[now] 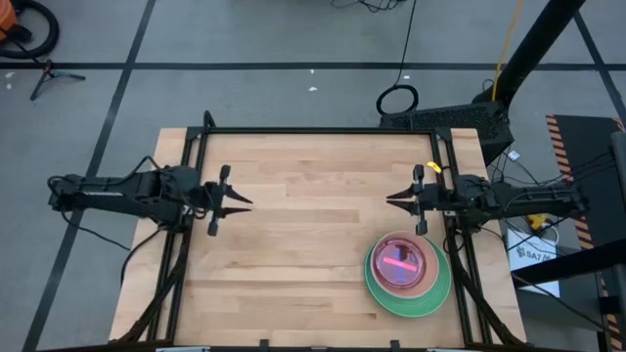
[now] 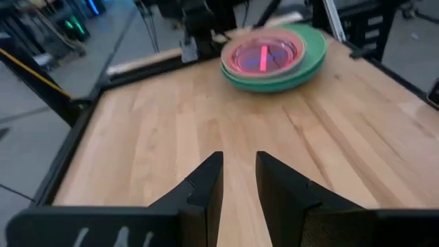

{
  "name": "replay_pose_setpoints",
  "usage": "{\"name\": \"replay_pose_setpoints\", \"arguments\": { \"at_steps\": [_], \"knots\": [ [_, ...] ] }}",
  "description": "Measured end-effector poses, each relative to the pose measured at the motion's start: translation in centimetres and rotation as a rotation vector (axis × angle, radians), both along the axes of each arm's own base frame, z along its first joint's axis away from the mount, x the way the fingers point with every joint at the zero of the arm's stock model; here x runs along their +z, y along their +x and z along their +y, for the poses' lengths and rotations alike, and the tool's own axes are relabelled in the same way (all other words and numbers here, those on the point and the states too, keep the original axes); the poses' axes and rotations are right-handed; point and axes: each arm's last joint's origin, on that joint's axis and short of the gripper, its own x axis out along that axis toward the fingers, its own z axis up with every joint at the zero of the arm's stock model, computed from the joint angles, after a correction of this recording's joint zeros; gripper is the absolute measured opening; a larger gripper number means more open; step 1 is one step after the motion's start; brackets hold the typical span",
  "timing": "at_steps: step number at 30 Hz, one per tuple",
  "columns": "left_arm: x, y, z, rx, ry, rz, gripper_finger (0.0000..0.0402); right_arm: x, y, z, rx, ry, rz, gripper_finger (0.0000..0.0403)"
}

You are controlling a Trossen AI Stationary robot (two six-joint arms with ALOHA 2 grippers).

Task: Stack plastic plates
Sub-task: Return to home position

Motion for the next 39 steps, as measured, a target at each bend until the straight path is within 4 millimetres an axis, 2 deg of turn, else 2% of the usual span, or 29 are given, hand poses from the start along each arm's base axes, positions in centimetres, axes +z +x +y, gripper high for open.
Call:
{"name": "replay_pose_setpoints", "arguments": {
  "at_steps": [9,20,26,33,39],
  "knots": [
    [-2.4,-1.7,0.4,0.036,0.000,-0.132,0.0094,-1.1,-0.9,0.0,-0.002,0.019,-0.024,0.0034],
    [-4.1,-3.5,0.9,0.094,-0.032,-0.228,0.0094,-3.6,-1.8,-0.1,-0.005,0.075,-0.045,0.0034],
    [-4.9,-3.8,0.9,0.102,-0.038,-0.239,0.0094,-4.2,-2.3,-0.1,-0.003,0.099,-0.080,0.0034],
    [-6.2,-3.9,0.9,0.113,-0.082,-0.223,0.0094,-6.1,-2.5,-0.1,-0.005,0.103,-0.082,0.0034],
    [-7.3,-4.0,0.9,0.116,-0.097,-0.241,0.0094,-5.7,-2.8,-0.1,-0.001,0.076,-0.184,0.0034]
  ]
}}
